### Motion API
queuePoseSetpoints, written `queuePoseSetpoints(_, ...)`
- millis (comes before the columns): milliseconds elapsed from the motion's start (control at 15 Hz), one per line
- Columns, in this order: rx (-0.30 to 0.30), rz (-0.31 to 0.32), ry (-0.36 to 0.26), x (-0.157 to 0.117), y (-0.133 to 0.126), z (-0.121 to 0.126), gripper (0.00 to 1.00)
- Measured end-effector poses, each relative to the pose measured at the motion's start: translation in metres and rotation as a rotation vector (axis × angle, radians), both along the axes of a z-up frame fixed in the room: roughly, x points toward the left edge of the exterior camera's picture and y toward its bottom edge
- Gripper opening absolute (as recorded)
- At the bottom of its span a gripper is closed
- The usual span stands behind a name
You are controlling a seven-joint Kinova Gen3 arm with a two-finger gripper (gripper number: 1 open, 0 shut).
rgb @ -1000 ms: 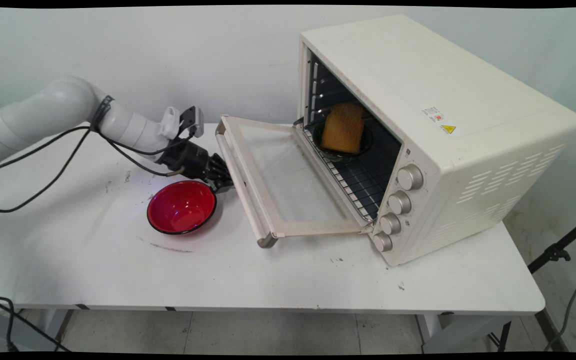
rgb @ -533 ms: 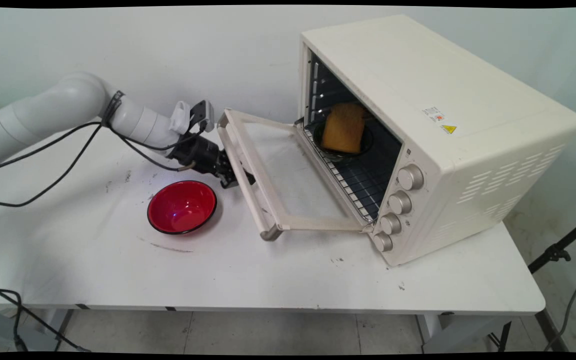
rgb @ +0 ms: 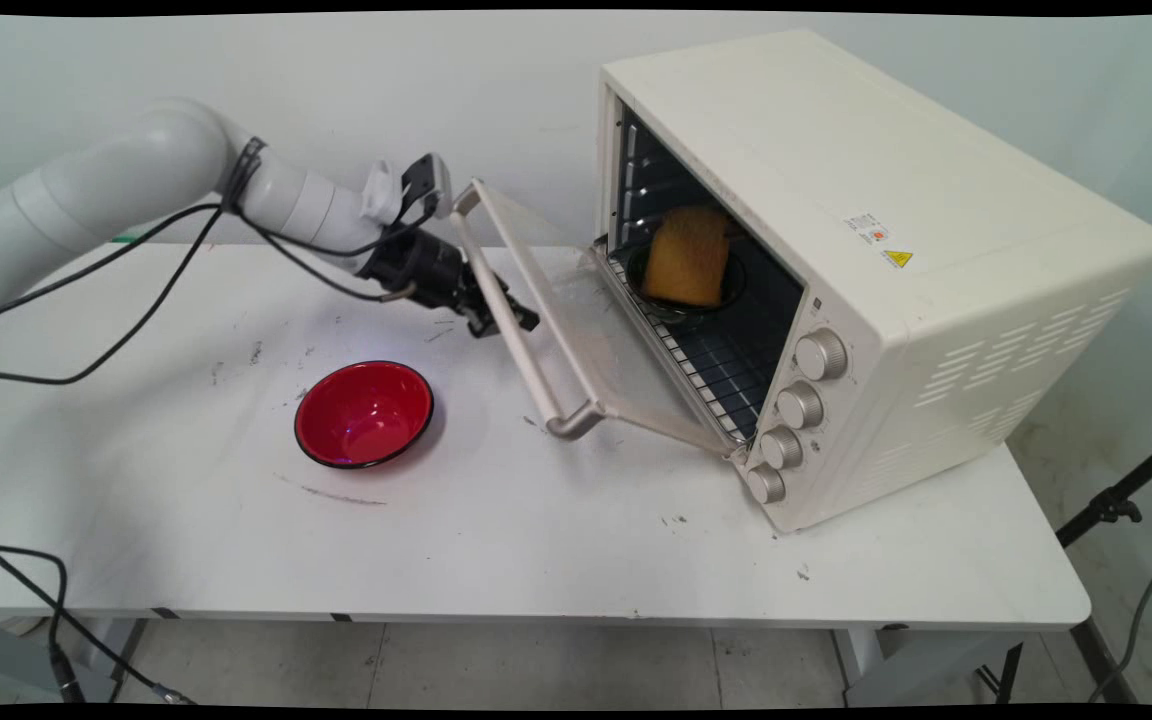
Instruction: Close the oven
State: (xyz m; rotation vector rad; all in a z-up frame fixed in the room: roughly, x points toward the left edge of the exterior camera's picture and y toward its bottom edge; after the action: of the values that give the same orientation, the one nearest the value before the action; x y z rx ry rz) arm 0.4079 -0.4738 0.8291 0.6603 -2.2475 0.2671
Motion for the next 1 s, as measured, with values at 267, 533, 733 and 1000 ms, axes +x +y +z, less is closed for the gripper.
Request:
queuePoseSetpoints(267, -0.02, 0.01, 0.013, -0.021, -0.017, 0.017, 0.0)
queuePoseSetpoints(533, -0.038, 0.015, 0.029, -0.033, -0.029, 0.032, 0.0)
queuePoseSetpoints(733, -0.054, 0.013, 0.041, -0.043, -0.038, 0.046, 0.0)
queuePoseSetpoints(1000, -0.072, 0.008, 0.051, -0.051, -0.044, 0.062, 0.0)
